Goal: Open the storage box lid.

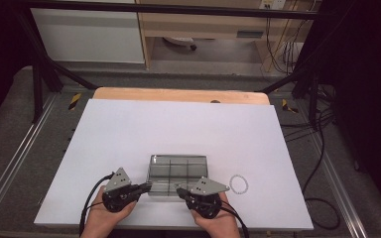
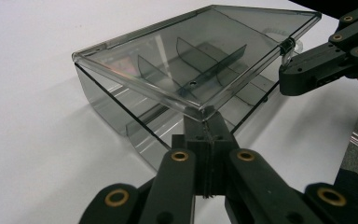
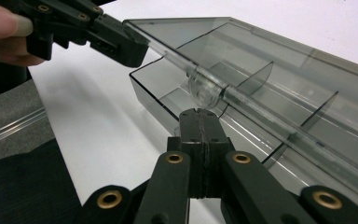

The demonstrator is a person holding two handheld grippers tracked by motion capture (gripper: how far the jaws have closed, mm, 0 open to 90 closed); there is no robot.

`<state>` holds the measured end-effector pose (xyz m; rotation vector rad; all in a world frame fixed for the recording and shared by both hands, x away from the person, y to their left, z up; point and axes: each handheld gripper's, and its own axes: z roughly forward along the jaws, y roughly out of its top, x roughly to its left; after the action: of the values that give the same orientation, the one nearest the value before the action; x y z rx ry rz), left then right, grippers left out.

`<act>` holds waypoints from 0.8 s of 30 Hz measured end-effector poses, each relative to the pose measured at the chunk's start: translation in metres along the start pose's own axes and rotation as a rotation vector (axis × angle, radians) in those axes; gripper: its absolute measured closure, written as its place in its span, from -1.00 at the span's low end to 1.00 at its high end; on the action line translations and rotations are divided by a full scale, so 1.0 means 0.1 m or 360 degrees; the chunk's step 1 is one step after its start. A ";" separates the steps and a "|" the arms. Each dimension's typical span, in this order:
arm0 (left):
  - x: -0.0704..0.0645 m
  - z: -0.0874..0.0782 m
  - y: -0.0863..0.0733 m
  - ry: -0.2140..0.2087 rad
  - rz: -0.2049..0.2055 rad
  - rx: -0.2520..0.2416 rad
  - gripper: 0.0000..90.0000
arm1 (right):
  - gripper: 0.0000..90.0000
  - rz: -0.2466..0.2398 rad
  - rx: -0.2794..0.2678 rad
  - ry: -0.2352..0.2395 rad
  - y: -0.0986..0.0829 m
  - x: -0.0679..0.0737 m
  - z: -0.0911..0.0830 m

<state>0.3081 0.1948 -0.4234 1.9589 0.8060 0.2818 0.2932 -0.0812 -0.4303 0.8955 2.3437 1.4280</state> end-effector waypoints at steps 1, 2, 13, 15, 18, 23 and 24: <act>0.01 0.00 0.00 -0.0001 -0.0005 0.0001 1.00 | 0.94 -0.0001 0.0004 0.0001 -0.01 0.00 -0.01; 0.02 0.00 0.01 -0.0005 -0.0008 -0.0002 1.00 | 0.91 -0.0001 0.0004 -0.0006 -0.02 0.00 -0.03; 0.09 0.05 0.14 -0.0022 -0.0043 -0.0026 1.00 | 0.56 0.0031 -0.0009 -0.0079 -0.08 -0.14 -0.37; 0.11 0.05 0.18 -0.0007 -0.0046 -0.0026 1.00 | 0.48 0.0037 -0.0014 -0.0092 -0.08 -0.16 -0.40; 0.14 0.07 0.24 -0.0019 -0.0071 -0.0041 1.00 | 0.26 0.0049 0.0007 -0.0132 -0.09 -0.20 -0.43; 0.17 0.07 0.28 -0.0010 -0.0072 -0.0036 1.00 | -0.12 0.0083 0.0029 -0.0205 -0.09 -0.31 -0.46; 0.18 0.07 0.29 -0.0011 -0.0075 -0.0040 1.00 | -0.18 0.0082 0.0024 -0.0225 -0.08 -0.33 -0.47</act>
<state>0.3377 0.1920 -0.4050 1.9138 0.8388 0.2558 0.2924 -0.1379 -0.4180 1.0325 2.2454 1.3215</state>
